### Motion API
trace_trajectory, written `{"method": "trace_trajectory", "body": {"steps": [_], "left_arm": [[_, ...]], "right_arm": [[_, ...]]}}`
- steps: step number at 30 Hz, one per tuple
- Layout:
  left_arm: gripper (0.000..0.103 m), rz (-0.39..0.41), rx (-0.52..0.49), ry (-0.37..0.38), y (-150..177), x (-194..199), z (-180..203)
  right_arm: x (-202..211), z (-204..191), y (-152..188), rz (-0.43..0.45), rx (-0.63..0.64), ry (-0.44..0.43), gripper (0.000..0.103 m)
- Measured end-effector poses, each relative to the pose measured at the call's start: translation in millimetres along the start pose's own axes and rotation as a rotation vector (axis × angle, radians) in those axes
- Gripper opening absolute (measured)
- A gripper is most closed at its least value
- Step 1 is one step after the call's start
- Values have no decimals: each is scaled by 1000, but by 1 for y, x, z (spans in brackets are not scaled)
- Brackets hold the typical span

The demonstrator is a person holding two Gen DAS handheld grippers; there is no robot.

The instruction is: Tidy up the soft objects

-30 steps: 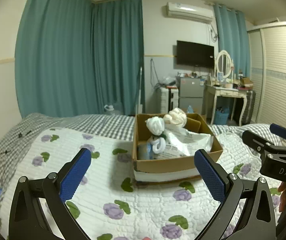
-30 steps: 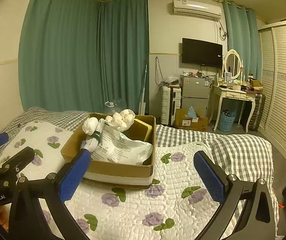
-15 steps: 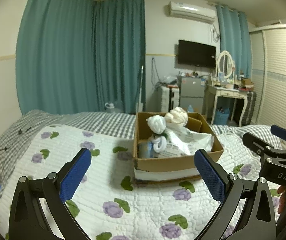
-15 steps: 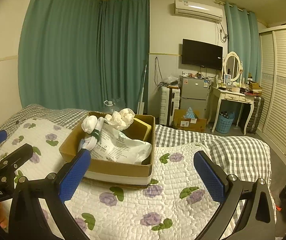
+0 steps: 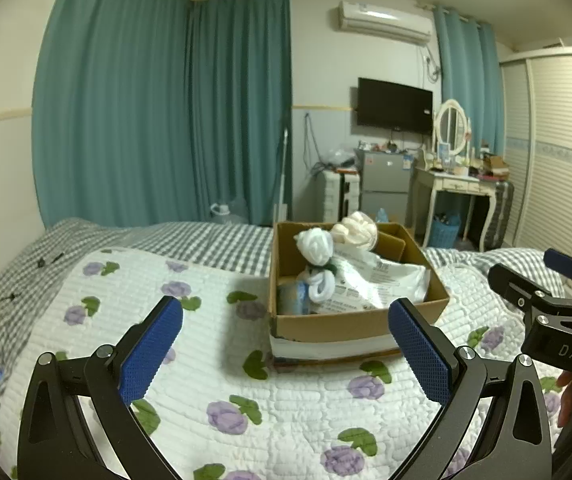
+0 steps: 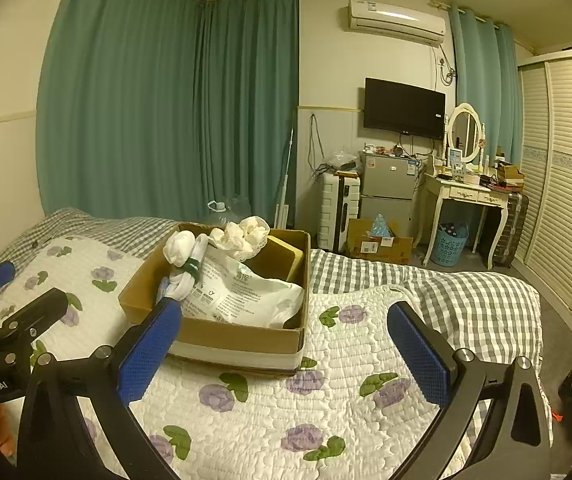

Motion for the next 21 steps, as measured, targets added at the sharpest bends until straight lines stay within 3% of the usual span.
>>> {"method": "trace_trajectory", "body": {"steps": [21], "left_arm": [[103,-2,-1,-4,1,-1,-1]], "right_arm": [[-1,-1,1,-10,0,-1,103]]}}
Point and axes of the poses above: each gripper's, at about its wrist camera, not at the fingertips, and x roughly against the way its jaws point, z to its right, y to its underside, the point moved 5 cm from there along -x, roughly the way its jaws point, and after that the axes turned 14 degrees about -y, right-handed, at the moved point
